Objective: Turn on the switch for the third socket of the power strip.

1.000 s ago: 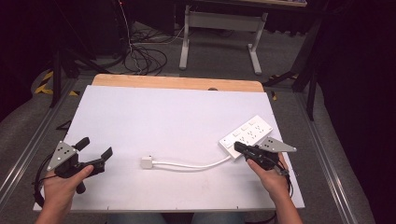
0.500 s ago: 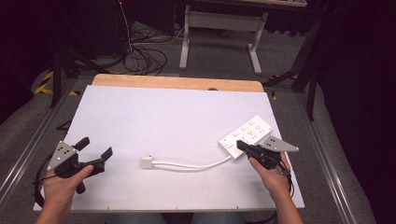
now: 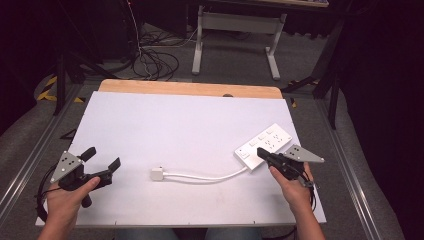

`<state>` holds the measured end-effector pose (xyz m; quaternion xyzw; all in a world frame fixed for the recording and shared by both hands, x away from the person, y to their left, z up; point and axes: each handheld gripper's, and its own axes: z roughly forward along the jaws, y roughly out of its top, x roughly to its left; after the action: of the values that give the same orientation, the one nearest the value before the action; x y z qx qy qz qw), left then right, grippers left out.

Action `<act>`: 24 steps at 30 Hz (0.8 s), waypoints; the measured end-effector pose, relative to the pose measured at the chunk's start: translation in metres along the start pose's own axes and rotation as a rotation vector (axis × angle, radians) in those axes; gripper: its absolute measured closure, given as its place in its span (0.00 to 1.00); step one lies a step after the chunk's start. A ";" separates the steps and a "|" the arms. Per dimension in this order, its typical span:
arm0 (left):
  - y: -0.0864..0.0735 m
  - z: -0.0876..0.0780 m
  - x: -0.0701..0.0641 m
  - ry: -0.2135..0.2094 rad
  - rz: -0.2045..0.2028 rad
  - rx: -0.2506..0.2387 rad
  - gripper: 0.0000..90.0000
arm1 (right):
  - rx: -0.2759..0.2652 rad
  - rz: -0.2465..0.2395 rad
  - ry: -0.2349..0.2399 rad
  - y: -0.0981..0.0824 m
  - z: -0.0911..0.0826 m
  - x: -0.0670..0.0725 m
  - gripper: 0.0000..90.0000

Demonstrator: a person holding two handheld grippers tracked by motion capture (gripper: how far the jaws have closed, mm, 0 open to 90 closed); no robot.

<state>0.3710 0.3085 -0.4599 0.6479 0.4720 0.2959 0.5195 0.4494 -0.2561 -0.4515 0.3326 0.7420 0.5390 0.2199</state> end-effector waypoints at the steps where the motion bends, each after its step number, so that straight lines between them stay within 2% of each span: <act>1: 0.000 0.000 0.000 -0.001 0.001 0.000 0.09 | 0.008 -0.003 0.000 0.000 0.000 0.000 1.00; 9: 0.000 0.000 0.000 0.000 0.001 0.000 0.09 | 0.000 0.000 -0.010 0.000 0.000 -0.001 1.00; 16: 0.000 0.001 0.000 -0.003 0.001 0.002 0.09 | -0.004 0.007 -0.039 0.001 -0.001 -0.007 1.00; 24: 0.000 0.001 0.000 -0.007 -0.001 0.003 0.09 | 0.001 0.010 -0.044 0.001 0.000 -0.010 1.00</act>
<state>0.3717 0.3078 -0.4601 0.6496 0.4706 0.2927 0.5204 0.4559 -0.2632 -0.4509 0.3481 0.7356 0.5322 0.2334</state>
